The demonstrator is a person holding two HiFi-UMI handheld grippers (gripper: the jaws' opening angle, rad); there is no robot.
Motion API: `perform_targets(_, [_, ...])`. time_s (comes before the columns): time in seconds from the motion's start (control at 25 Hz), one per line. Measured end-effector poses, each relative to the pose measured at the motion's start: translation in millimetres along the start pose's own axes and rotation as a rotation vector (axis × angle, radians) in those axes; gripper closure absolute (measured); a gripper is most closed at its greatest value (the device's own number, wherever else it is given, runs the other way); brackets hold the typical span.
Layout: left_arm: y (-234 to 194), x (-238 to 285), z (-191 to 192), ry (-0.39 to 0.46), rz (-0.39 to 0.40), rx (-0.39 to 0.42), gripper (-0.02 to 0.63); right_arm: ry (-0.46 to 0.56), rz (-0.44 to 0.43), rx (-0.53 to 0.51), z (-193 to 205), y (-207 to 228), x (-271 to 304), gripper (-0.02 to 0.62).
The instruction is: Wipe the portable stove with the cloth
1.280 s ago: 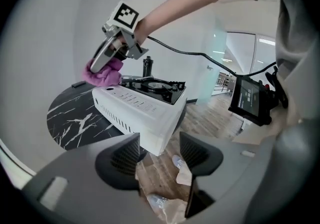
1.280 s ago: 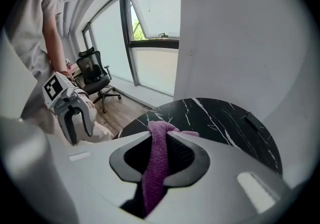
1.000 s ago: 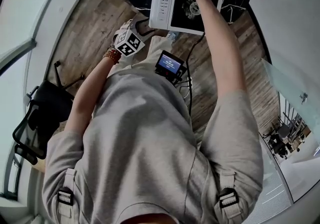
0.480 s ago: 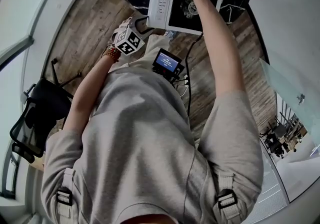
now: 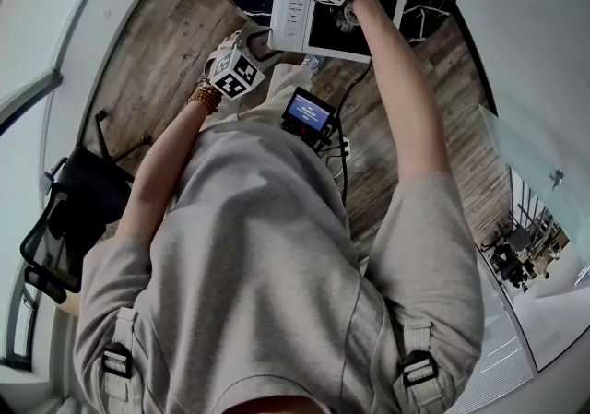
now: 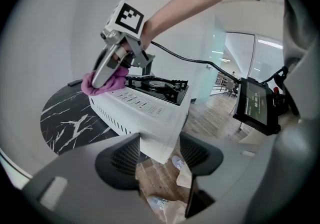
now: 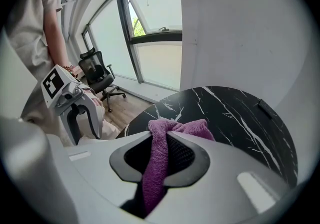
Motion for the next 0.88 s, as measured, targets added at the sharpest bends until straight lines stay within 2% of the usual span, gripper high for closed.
perform_targets(0.88, [-4, 1, 0, -0.002, 0.014, 0.023, 0.343, 0.036, -0.005, 0.018, 5, -42, 0, 0.520])
Point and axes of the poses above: the fingertips, and each gripper's own axes: x forward along the fingers, y to its right, z out of its underside, the point moved 7 cm from there along -x, backward along the fingers, and after that the axes turned 5 degrees about -x, right-handed, at the moved point
